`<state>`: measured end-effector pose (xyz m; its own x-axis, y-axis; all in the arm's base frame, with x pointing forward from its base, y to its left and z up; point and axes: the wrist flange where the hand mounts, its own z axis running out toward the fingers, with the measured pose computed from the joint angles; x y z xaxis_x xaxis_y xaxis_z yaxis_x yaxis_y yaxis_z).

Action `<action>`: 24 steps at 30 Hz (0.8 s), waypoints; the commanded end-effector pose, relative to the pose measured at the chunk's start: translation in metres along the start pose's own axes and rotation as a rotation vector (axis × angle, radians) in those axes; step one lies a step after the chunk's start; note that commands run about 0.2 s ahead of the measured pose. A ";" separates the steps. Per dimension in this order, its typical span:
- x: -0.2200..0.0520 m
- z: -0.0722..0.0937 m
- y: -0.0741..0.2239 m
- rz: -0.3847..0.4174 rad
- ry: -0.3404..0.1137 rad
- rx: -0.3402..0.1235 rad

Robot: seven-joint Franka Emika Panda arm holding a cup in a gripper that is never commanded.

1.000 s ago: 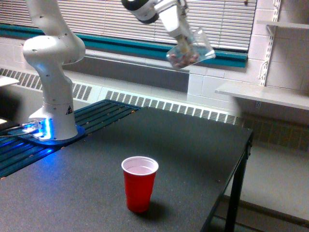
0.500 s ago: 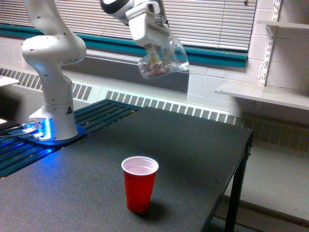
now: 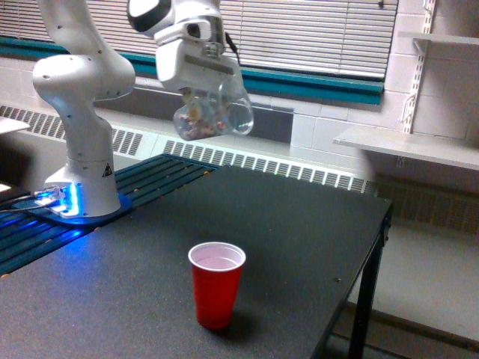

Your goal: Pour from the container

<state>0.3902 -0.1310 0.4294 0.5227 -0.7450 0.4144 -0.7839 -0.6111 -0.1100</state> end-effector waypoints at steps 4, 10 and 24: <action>0.019 0.021 0.034 0.038 -0.022 -0.079; 0.023 0.037 0.044 0.047 -0.044 -0.095; 0.027 0.073 0.057 0.053 -0.089 -0.113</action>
<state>0.3823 -0.1979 0.3714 0.4865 -0.8100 0.3275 -0.8513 -0.5238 -0.0310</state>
